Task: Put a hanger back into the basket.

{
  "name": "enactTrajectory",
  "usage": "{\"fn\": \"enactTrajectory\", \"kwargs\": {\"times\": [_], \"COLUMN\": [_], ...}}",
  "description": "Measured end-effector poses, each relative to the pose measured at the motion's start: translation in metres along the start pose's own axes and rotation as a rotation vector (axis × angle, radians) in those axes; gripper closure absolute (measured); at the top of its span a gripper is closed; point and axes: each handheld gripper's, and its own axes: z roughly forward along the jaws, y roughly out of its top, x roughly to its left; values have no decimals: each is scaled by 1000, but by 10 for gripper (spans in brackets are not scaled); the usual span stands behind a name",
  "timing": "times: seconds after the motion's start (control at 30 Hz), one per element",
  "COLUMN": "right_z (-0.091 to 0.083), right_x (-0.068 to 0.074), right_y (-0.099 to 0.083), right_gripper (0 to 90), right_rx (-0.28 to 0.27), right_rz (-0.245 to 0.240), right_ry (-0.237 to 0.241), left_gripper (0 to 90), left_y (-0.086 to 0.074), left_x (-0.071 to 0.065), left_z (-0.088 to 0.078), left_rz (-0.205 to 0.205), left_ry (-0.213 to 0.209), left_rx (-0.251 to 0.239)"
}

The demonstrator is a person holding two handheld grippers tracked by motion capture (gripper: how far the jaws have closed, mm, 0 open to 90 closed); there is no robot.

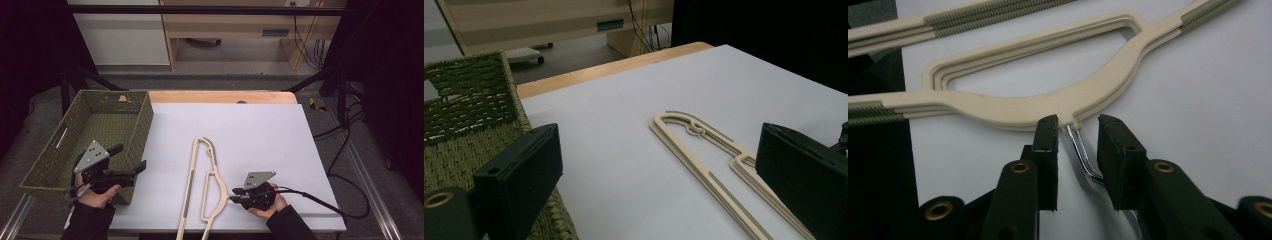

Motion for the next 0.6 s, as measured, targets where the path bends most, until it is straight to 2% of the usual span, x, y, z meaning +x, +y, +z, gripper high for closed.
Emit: {"fn": "enactTrajectory", "kwargs": {"times": [0.17, 0.27, 0.6], "right_z": [6, 8, 5], "right_x": [-3, -5, -8], "right_y": [-2, -2, -1], "right_gripper": [815, 835, 872], "right_rx": [19, 12, 3], "right_rz": [-26, -47, -65], "right_ry": [15, 40, 90], "left_gripper": [48, 48, 50], "left_y": [-1, -1, -2], "left_x": [-1, -2, -2], "left_z": [3, 4, 5], "left_rz": [3, 4, 10], "left_ry": [-7, -8, -8], "left_rx": [11, 9, 16]}}
